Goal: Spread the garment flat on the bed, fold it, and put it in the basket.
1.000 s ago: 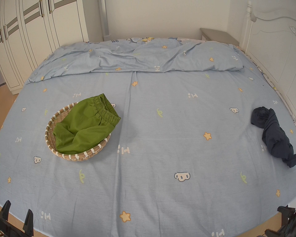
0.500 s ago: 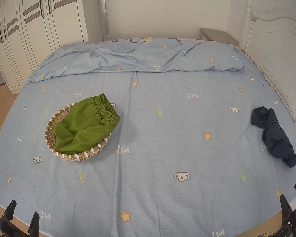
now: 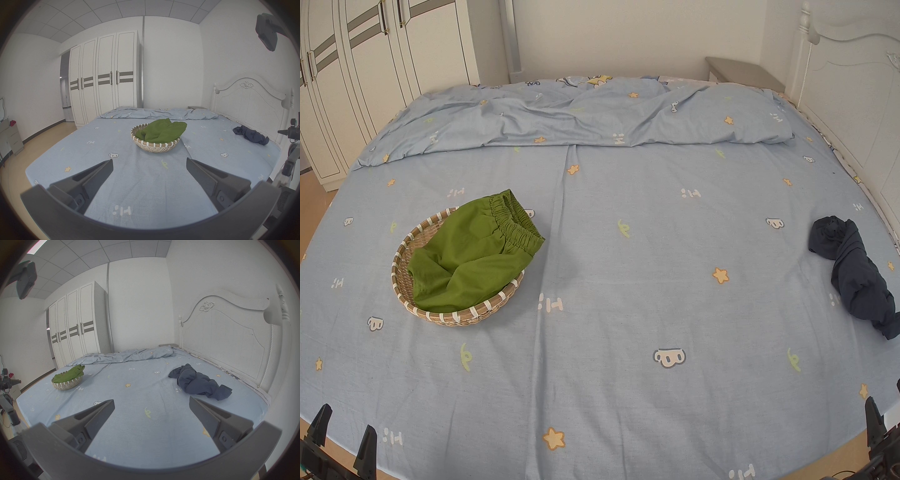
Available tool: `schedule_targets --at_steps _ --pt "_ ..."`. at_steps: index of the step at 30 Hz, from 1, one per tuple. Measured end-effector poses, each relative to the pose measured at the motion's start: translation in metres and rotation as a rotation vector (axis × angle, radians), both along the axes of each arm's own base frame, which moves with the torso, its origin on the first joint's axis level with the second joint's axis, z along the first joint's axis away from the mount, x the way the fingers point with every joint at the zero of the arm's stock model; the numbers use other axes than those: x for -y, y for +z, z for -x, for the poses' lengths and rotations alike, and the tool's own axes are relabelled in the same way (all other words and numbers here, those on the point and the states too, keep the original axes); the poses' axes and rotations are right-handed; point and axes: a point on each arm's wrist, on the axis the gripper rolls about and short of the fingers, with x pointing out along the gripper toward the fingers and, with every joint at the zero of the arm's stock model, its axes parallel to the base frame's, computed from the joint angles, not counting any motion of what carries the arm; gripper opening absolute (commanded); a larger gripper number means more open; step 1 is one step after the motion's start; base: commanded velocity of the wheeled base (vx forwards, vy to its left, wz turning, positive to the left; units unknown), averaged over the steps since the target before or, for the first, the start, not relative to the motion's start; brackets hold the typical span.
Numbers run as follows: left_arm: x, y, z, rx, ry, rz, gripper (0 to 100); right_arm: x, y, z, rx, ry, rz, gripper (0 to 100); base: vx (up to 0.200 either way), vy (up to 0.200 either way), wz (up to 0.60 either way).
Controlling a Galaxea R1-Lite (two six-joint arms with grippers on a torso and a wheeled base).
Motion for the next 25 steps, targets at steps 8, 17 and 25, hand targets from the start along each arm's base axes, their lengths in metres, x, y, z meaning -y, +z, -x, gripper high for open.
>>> schedule_targets --at_steps 8,17,25 --pt "0.0000 0.0000 0.0000 0.000 0.000 0.001 100 -0.0003 -0.0001 0.0013 0.018 0.000 0.000 100 0.000 0.000 0.00" --pt "0.0000 -0.0001 0.0000 -0.001 0.000 0.001 100 -0.0003 0.0002 0.0015 0.025 -0.001 0.006 100 0.000 0.000 0.00" --pt "0.0000 -0.0001 -0.0001 -0.002 0.000 0.001 100 -0.0003 -0.0002 0.0015 0.023 -0.001 0.009 100 0.000 0.000 0.00"
